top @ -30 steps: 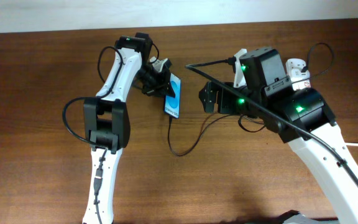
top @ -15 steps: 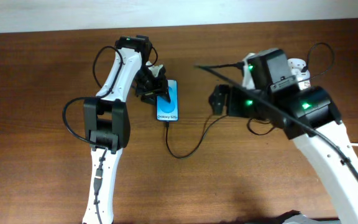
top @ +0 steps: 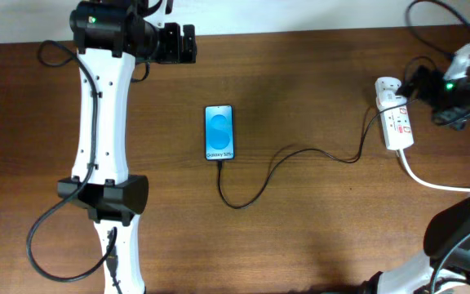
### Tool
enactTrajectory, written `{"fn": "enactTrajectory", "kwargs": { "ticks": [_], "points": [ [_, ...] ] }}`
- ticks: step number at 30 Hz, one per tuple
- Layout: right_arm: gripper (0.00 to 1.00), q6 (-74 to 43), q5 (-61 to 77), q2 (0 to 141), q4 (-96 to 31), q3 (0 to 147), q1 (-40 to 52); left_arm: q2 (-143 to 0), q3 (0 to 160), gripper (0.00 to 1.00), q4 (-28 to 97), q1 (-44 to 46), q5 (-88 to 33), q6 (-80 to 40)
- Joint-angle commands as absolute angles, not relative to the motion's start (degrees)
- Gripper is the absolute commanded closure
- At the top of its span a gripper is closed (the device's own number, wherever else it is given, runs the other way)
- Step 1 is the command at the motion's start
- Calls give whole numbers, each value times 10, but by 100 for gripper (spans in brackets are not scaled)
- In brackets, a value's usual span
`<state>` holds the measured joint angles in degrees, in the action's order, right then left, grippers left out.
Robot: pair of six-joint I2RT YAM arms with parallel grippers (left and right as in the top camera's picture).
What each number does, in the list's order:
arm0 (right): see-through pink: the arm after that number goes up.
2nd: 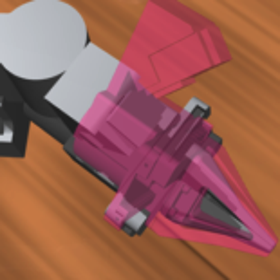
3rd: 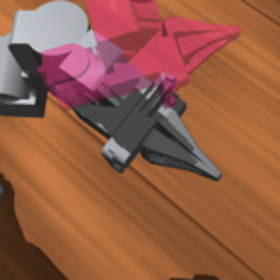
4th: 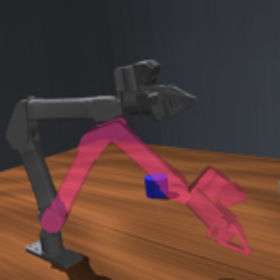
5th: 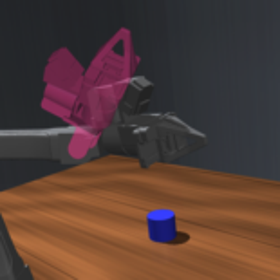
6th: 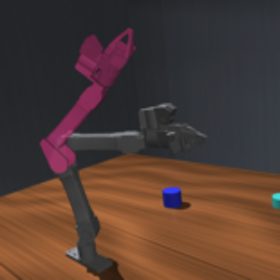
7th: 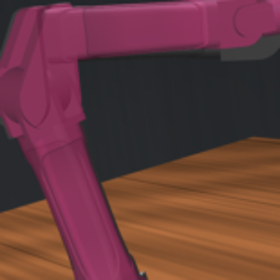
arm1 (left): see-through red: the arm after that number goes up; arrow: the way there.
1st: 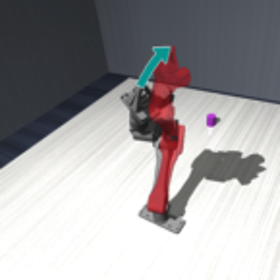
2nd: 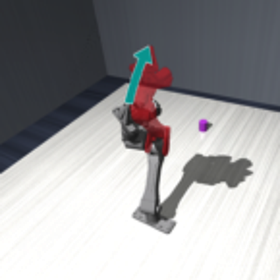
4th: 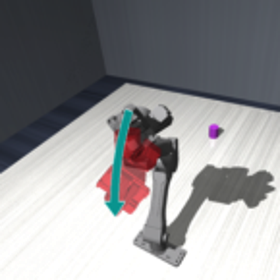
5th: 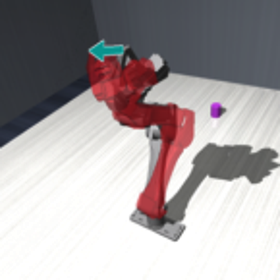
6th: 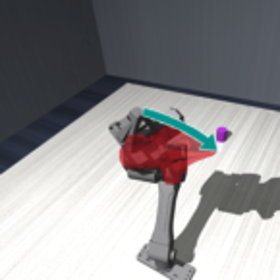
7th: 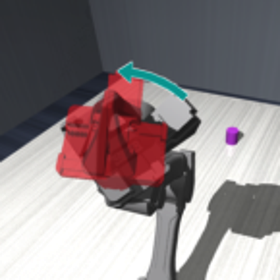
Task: Plug charger to phone and switch on socket
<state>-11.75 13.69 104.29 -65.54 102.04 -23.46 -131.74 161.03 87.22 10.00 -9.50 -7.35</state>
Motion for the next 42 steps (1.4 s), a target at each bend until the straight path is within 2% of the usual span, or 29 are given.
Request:
{"fn": "enactTrajectory", "kwargs": {
  "ticks": [1,5,11,19,24,33,42],
  "points": [
    [1,-112,43,1074,-610,1034,-268,-1338,1602,1,875,100,-70,-81],
    [2,-108,-27,1153,-548,1033,-274,-1338,1602,1,875,100,-70,-81],
    [2,-77,30,1238,-526,1033,-281,-1338,1602,1,875,100,-70,-81],
    [2,-77,26,1242,-470,997,-301,-1338,1602,1,875,100,-70,-81],
    [2,-77,91,1242,-408,951,-300,-1338,1602,1,875,100,-70,-81],
    [2,-95,117,1242,-314,885,-300,-1338,1602,1,875,100,-70,-81],
    [2,-94,129,1242,-306,883,-300,-1338,1602,1,875,100,-70,-81]
  ]
}}
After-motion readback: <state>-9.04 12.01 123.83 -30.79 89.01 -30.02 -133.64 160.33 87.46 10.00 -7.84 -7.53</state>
